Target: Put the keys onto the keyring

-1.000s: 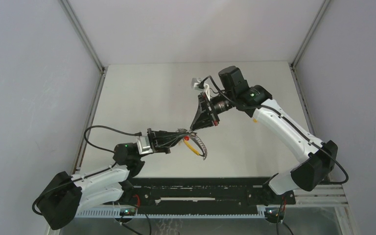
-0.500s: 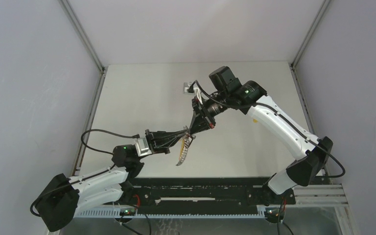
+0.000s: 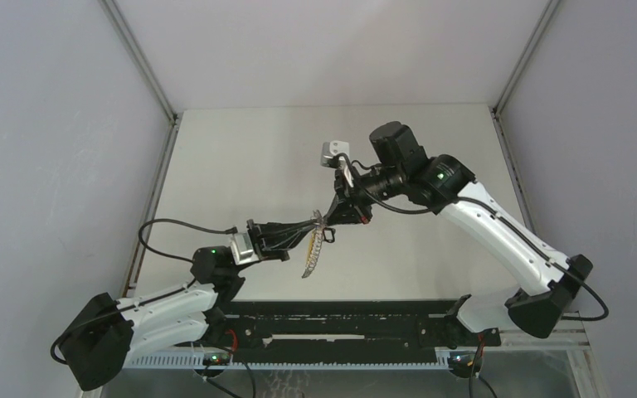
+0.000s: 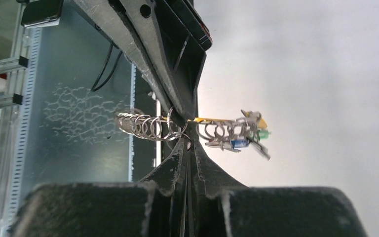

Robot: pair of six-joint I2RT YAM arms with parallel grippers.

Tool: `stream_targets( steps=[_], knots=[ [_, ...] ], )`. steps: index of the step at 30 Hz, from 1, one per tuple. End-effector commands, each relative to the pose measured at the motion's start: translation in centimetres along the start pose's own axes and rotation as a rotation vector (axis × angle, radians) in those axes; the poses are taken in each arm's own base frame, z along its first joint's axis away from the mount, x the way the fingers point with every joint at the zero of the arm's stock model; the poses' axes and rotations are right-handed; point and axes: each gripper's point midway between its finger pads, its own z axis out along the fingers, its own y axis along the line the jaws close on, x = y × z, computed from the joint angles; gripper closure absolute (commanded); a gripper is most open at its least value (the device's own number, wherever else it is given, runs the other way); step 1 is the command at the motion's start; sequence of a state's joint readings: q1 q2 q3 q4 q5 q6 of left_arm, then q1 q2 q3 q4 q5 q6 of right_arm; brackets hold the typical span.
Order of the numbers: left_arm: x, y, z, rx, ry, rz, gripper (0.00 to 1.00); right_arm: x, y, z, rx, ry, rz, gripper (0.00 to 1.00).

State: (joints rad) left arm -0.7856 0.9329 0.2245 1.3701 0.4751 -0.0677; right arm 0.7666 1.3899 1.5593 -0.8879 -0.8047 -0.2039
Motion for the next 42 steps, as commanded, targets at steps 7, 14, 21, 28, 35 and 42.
stream_targets(
  steps=[7,14,21,28,35,42],
  knots=[
    [-2.6,1.8,0.0,-0.118,-0.103,0.009,1.0,-0.4,-0.1,0.3,0.115,-0.041,-0.121,1.0],
    [-2.2,1.5,-0.5,-0.115,-0.091,0.0,1.0,-1.3,0.1,-2.1,0.214,-0.163,-0.268,0.89],
    [-2.3,0.9,-0.4,-0.078,-0.092,-0.01,1.0,-2.4,-0.6,-3.7,0.268,-0.26,-0.336,0.78],
    [-2.0,0.0,-0.2,-0.026,-0.081,-0.024,1.0,-2.8,-0.6,-2.7,0.201,-0.303,-0.451,0.68],
    [-1.9,-0.5,0.1,0.007,-0.076,-0.03,1.0,-2.7,-0.2,-1.5,0.105,-0.3,-0.516,0.66],
    [-1.9,-0.4,0.3,0.007,-0.077,-0.034,1.0,-2.0,-0.2,-0.4,0.04,-0.28,-0.522,0.67]
  ],
)
